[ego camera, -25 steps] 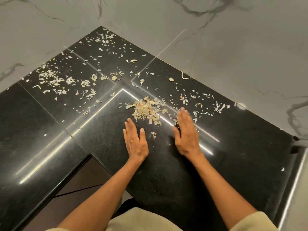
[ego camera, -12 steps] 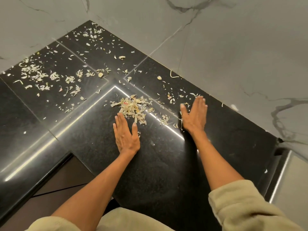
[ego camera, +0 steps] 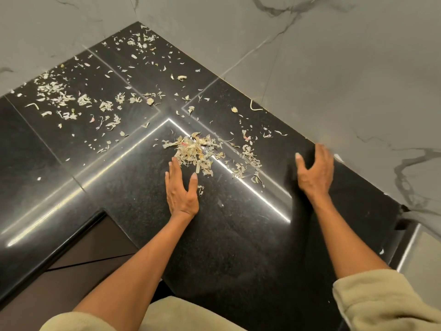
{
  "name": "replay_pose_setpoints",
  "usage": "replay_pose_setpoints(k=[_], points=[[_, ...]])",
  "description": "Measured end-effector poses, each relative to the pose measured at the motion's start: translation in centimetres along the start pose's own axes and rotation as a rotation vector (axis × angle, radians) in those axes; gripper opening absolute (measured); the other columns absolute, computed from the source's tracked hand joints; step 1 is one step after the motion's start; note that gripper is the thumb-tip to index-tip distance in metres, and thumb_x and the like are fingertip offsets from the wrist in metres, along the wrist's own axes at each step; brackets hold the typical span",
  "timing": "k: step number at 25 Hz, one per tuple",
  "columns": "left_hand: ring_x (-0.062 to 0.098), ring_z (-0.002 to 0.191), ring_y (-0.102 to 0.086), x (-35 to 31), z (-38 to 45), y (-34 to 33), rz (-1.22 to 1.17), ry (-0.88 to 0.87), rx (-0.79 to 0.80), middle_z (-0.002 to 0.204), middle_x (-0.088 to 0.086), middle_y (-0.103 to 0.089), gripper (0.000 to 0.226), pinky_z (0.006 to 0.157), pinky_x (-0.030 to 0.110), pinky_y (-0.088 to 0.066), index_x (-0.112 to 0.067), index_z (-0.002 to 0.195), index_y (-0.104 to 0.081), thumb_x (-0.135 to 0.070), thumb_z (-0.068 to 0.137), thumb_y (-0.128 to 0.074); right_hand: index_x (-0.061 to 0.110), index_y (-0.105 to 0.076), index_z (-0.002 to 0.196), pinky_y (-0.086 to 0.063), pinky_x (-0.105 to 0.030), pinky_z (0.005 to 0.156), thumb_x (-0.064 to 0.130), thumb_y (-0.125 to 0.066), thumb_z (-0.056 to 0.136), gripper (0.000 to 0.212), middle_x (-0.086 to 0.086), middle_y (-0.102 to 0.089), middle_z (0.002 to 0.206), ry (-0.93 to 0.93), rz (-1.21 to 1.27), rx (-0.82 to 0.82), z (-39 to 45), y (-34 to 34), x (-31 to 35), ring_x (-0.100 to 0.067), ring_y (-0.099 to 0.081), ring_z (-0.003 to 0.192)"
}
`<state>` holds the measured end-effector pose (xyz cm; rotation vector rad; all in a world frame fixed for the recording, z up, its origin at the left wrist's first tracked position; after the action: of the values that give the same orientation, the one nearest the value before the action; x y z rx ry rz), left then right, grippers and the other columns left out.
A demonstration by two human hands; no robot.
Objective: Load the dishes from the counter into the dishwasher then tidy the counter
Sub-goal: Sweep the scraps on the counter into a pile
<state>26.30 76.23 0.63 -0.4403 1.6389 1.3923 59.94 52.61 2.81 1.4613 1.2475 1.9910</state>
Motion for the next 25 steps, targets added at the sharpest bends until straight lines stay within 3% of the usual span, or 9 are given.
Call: replay_pose_setpoints(k=[4, 7, 11, 15, 17, 19, 22, 25], points=[[0.011, 0.151, -0.015, 0.0, 0.1, 0.2, -0.041, -0.016, -0.01, 0.163, 0.001, -0.022, 0.076, 0.125, 0.03, -0.002, -0.015, 0.158, -0.016, -0.053, 0.095, -0.034, 0.004, -0.028, 0.155, -0.017, -0.048, 0.124, 0.064, -0.04, 0.089, 0.09, -0.016, -0.025, 0.163, -0.015, 0.008, 0.06, -1.0, -1.7, 0.9, -0.027, -0.017, 0.152], [0.012, 0.151, -0.018, -0.3, -0.1, 0.1, -0.058, -0.019, -0.007, 0.162, 0.002, -0.025, 0.075, 0.125, 0.032, -0.004, -0.015, 0.158, -0.017, -0.051, 0.095, -0.034, 0.003, -0.025, 0.156, -0.012, -0.046, 0.125, 0.063, -0.037, 0.09, 0.09, -0.016, -0.024, 0.163, 0.054, 0.082, 0.114, -4.3, -5.2, 6.9, -0.028, -0.017, 0.152], [0.013, 0.149, -0.025, -0.5, -0.2, 0.3, -0.124, -0.028, 0.004, 0.161, 0.003, -0.03, 0.073, 0.125, 0.036, -0.008, -0.013, 0.157, -0.019, -0.048, 0.095, -0.037, 0.012, -0.023, 0.158, -0.012, -0.042, 0.125, 0.058, -0.043, 0.094, 0.081, -0.007, -0.021, 0.165, 0.239, 0.201, 0.306, -9.6, -11.7, 16.0, -0.019, -0.015, 0.153], [0.009, 0.147, -0.029, 0.6, -0.2, 1.2, -0.369, 0.027, 0.015, 0.16, 0.001, -0.032, 0.075, 0.123, 0.045, -0.022, -0.015, 0.157, -0.019, -0.042, 0.094, -0.047, 0.015, -0.027, 0.158, -0.018, -0.037, 0.124, 0.045, -0.053, 0.096, 0.074, -0.002, -0.024, 0.165, 0.298, 0.402, 0.334, -11.9, -12.3, 18.8, -0.013, -0.018, 0.152], [0.005, 0.147, -0.027, 1.0, -0.1, 1.4, -0.479, 0.063, 0.063, 0.16, -0.004, -0.029, 0.077, 0.123, 0.039, -0.022, -0.014, 0.157, -0.019, -0.043, 0.093, -0.048, 0.013, -0.028, 0.157, -0.02, -0.039, 0.123, 0.044, -0.047, 0.099, 0.068, -0.005, -0.027, 0.164, 0.305, 0.338, 0.191, -11.8, -10.2, 17.3, -0.016, -0.02, 0.152], [-0.001, 0.146, -0.023, 0.9, 0.0, 1.2, -0.527, 0.085, 0.124, 0.159, -0.013, -0.026, 0.076, 0.123, 0.032, -0.019, -0.014, 0.157, -0.019, -0.043, 0.093, -0.048, 0.008, -0.023, 0.158, -0.017, -0.043, 0.125, 0.045, -0.037, 0.101, 0.069, -0.01, -0.022, 0.165, 0.168, 0.176, 0.069, -11.4, -8.7, 13.3, -0.022, -0.015, 0.153], [-0.005, 0.146, -0.02, 0.9, 0.2, 0.9, -0.561, 0.104, 0.17, 0.16, -0.015, -0.023, 0.069, 0.124, 0.03, -0.014, -0.014, 0.158, -0.018, -0.034, 0.097, -0.045, 0.003, -0.001, 0.159, -0.003, -0.043, 0.126, 0.054, -0.021, 0.102, 0.079, -0.015, 0.001, 0.167, -0.03, -0.132, 0.125, -12.4, -10.0, 10.7, -0.025, 0.005, 0.155], [-0.002, 0.147, -0.019, 1.1, 0.4, 0.8, -0.641, 0.135, 0.238, 0.162, -0.009, -0.022, 0.066, 0.124, 0.031, -0.013, -0.015, 0.157, -0.016, -0.03, 0.098, -0.042, 0.001, 0.009, 0.157, 0.003, -0.044, 0.126, 0.061, -0.01, 0.101, 0.084, -0.017, 0.015, 0.165, 0.011, -0.212, 0.219, -14.5, -14.4, 16.3, -0.027, 0.016, 0.153]])
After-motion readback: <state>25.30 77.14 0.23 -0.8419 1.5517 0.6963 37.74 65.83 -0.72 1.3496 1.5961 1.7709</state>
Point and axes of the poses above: each hand's wrist, its own z-axis towards the middle knuckle, its own y-axis out of the back of the hand, x = y × z, the point moved 10 cm from there along z, towards the middle knuckle
